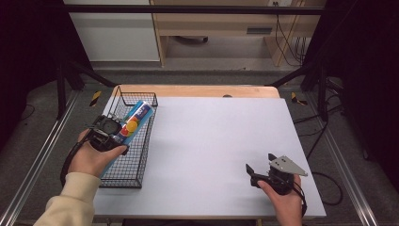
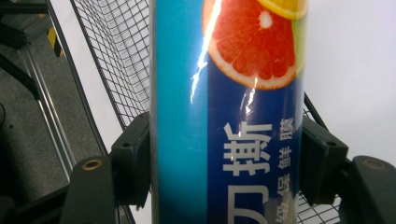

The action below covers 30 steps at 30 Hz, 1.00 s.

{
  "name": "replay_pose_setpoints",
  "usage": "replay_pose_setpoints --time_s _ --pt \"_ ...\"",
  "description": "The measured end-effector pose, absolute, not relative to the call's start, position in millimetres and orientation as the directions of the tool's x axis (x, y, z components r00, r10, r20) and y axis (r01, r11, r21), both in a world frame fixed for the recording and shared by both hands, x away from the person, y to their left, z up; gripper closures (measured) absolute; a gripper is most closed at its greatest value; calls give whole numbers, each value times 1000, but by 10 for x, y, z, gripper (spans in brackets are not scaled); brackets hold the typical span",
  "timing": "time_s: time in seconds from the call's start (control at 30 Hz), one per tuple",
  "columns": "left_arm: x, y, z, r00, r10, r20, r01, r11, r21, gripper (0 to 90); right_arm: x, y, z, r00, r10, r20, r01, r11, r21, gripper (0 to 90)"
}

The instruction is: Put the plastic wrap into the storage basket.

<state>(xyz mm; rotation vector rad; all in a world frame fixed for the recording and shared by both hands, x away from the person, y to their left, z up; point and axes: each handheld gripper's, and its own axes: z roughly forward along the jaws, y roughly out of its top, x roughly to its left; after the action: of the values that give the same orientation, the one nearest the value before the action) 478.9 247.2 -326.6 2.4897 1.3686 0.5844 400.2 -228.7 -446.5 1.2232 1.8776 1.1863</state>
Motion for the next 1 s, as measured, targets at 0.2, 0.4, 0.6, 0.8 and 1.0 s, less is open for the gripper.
replay_pose_setpoints --time_s 0.2,0.4,0.6,0.8,1.0 --pt "4795 2486 -3287 477 849 225 756 -528 388 322 4004 -2290 -4463 -398 917 -11 382 177 907 105" --pt "4810 2489 -3314 469 857 214 765 -516 385 322 4004 -2281 -4466 -401 916 -11 385 179 905 105" --pt "4848 2486 -3371 466 861 202 777 -508 371 322 4006 -2278 -4472 -408 913 -12 390 186 902 105" --pt "4890 2485 -3446 457 871 183 792 -492 361 322 4007 -2270 -4472 -415 910 -14 390 192 900 105" --pt "4941 2481 -3507 450 876 175 806 -482 342 322 4006 -2271 -4472 -416 909 -14 391 193 900 105"
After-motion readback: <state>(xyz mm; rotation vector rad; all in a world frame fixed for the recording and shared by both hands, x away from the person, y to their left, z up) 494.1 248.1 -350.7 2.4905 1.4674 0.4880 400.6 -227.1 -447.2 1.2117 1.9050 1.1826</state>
